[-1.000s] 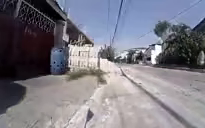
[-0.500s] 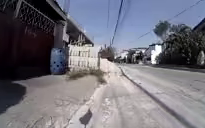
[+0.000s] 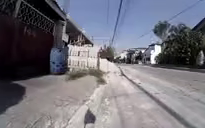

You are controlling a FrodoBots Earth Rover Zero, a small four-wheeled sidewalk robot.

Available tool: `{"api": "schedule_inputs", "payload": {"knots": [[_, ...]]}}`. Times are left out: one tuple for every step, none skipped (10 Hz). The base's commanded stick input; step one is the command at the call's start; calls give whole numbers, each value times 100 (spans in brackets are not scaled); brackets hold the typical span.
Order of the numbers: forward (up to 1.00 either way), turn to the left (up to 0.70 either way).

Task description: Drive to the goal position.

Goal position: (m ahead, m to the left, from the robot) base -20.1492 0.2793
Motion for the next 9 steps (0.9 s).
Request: {"api": "schedule_inputs", "payload": {"knots": [[0, -69], [0, -70], [0, -70], [0, -70], [0, -70], [0, -70], [0, -70], [0, -70], [0, -70]]}}
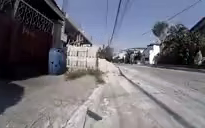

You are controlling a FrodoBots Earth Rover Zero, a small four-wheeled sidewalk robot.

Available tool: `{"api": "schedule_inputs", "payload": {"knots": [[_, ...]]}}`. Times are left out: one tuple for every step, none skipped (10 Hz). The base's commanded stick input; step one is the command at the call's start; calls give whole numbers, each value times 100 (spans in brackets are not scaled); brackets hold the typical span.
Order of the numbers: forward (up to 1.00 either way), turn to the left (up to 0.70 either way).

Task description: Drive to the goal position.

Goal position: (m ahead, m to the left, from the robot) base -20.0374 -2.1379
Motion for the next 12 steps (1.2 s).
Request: {"api": "schedule_inputs", "payload": {"knots": [[0, -70], [0, -70], [0, -70], [0, -70], [0, -70], [0, -70], [0, -70], [0, -70], [0, -70], [0, -70], [0, -70], [0, -70]]}}
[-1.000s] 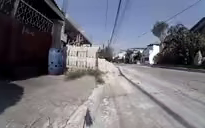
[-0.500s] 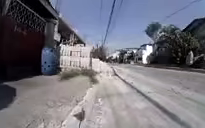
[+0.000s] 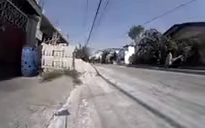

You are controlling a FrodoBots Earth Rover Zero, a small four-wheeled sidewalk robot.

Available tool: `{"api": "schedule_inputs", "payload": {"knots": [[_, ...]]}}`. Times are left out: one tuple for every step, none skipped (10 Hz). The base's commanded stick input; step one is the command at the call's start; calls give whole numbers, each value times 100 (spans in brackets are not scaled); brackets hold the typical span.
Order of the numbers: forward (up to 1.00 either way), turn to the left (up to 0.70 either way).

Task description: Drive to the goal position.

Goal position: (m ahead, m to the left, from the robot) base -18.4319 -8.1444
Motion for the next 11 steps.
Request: {"api": "schedule_inputs", "payload": {"knots": [[0, -70], [0, -70], [0, -70], [0, -70], [0, -70], [0, -70], [0, -70], [0, -70], [0, -70], [0, -70], [0, -70]]}}
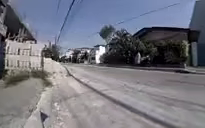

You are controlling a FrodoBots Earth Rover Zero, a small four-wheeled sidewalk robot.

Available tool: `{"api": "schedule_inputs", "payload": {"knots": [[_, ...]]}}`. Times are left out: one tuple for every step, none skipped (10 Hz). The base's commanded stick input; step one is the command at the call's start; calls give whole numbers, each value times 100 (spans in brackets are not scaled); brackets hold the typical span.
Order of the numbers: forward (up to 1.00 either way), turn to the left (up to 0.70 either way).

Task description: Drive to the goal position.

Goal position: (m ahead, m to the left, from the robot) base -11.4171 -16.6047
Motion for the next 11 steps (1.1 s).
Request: {"api": "schedule_inputs", "payload": {"knots": [[0, -81], [0, -85], [0, -85], [0, -85], [0, -85], [0, -85], [0, -85], [0, -85], [0, -94], [0, -100], [0, -100]]}}
